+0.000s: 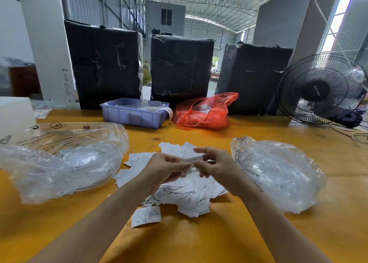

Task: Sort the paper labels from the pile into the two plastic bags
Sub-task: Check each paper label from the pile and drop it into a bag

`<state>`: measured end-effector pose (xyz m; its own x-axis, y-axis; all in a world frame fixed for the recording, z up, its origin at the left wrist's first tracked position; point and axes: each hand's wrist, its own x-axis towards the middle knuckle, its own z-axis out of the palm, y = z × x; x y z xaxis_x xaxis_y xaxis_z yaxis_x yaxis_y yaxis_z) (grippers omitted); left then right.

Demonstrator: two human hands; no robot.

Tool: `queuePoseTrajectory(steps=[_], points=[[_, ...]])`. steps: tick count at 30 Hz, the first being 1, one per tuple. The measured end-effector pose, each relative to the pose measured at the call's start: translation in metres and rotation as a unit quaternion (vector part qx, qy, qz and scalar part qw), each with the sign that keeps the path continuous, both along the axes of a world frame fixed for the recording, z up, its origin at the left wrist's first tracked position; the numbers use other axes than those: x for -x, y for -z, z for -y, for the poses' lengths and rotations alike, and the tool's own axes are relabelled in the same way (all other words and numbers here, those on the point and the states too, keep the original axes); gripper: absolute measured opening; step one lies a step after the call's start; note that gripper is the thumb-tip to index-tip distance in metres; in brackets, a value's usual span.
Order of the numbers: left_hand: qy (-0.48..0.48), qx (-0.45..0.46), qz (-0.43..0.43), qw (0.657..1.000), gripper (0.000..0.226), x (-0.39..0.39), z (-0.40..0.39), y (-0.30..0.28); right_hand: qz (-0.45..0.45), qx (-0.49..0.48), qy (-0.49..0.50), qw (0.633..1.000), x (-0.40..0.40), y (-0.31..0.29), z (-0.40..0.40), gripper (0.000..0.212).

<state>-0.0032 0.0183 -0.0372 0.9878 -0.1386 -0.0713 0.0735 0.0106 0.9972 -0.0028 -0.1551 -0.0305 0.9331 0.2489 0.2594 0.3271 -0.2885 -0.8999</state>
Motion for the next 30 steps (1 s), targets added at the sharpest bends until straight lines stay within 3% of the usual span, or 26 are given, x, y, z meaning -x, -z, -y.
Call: queuePoseTrajectory(steps=[4, 9, 11, 18, 23, 30], points=[[-0.013, 0.03, -0.012, 0.999, 0.014, 0.002, 0.007, 0.003, 0.061, 0.022, 0.053, 0.996, -0.004, 0.004, -0.003, 0.028], [-0.082, 0.158, -0.045, 0.983, 0.01, 0.001, 0.012, 0.003, 0.078, 0.056, 0.03, 0.995, -0.001, 0.006, -0.009, 0.064], [-0.098, 0.189, -0.065, 0.975, 0.007, 0.001, 0.014, 0.004, 0.092, 0.063, 0.023, 0.994, 0.001, 0.01, -0.014, 0.069], [-0.1, 0.151, -0.069, 0.981, 0.022, 0.001, 0.017, 0.006, 0.071, 0.032, 0.019, 0.997, -0.001, 0.01, -0.015, 0.037], [-0.088, 0.14, -0.065, 0.984, 0.008, 0.001, 0.016, 0.006, 0.017, -0.062, 0.035, 0.997, -0.002, 0.008, -0.012, 0.028], [-0.058, 0.081, -0.015, 0.995, 0.011, 0.001, 0.012, 0.007, -0.041, -0.085, 0.028, 0.995, -0.003, 0.008, -0.008, 0.011]])
